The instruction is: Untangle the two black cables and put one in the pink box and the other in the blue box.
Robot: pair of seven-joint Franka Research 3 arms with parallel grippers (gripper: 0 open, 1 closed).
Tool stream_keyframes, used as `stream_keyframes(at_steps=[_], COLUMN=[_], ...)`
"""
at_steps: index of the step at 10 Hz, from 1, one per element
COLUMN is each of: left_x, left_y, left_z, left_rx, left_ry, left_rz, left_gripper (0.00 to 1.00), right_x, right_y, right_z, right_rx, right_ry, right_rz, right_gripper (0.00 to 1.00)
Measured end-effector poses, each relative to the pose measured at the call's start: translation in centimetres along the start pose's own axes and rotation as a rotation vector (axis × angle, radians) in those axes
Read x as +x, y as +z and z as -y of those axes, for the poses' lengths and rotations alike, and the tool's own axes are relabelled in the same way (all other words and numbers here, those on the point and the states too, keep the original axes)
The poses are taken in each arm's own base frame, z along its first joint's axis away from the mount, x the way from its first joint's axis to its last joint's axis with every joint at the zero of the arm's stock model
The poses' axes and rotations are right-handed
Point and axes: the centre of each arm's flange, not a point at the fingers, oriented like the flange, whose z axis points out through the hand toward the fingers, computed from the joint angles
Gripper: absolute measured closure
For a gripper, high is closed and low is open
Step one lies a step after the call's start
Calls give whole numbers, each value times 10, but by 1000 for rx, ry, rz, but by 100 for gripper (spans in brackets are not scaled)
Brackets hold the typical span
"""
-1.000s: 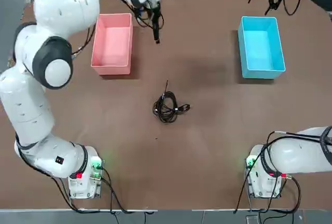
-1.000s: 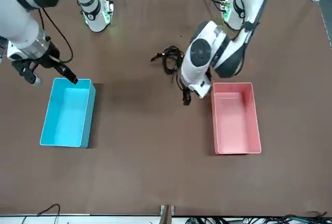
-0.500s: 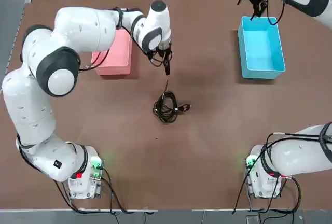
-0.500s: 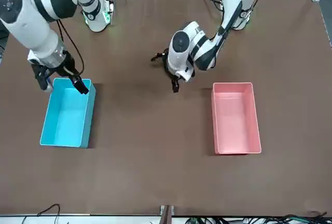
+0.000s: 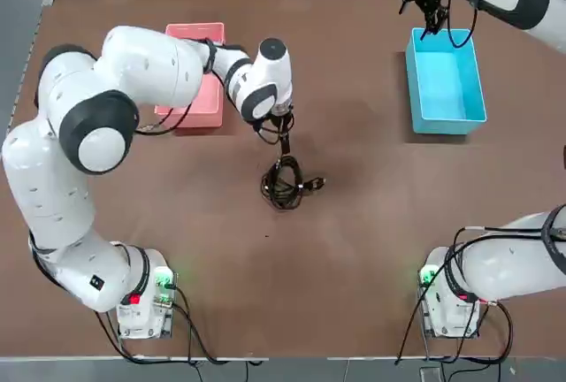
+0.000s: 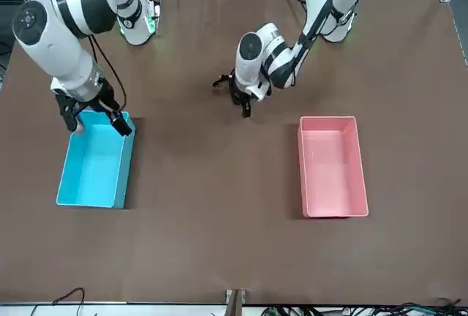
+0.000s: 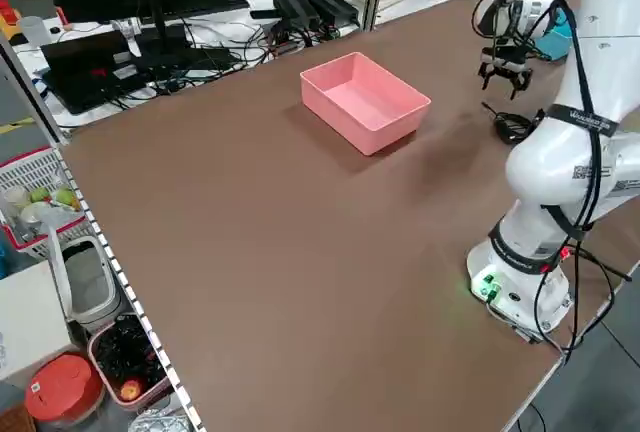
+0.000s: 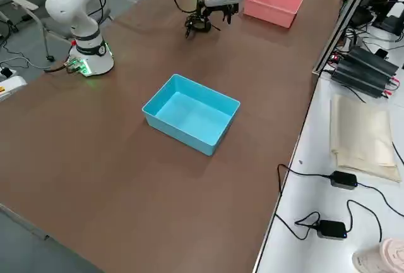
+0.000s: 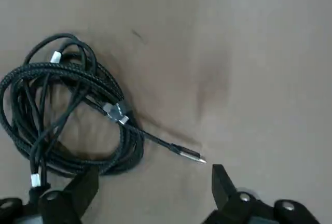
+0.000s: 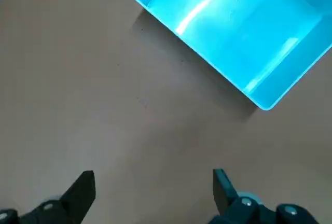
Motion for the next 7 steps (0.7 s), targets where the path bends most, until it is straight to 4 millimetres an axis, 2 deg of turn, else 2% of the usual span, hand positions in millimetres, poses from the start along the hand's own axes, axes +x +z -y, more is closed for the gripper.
stream_keyframes(at_steps=[3, 7], left_x=[14, 14], left_y=[20, 38], left_z=[9, 24], left_rx=[9, -8], left_ry=[-8, 9], left_rz=[-8, 3], left_gripper=[11, 11], right_x=[-3, -3], right_y=[5, 5], right_z=[2, 2], right_rx=[-8, -8], right_ry=[-1, 0], right_rz=[5, 5], right_gripper=[0, 0])
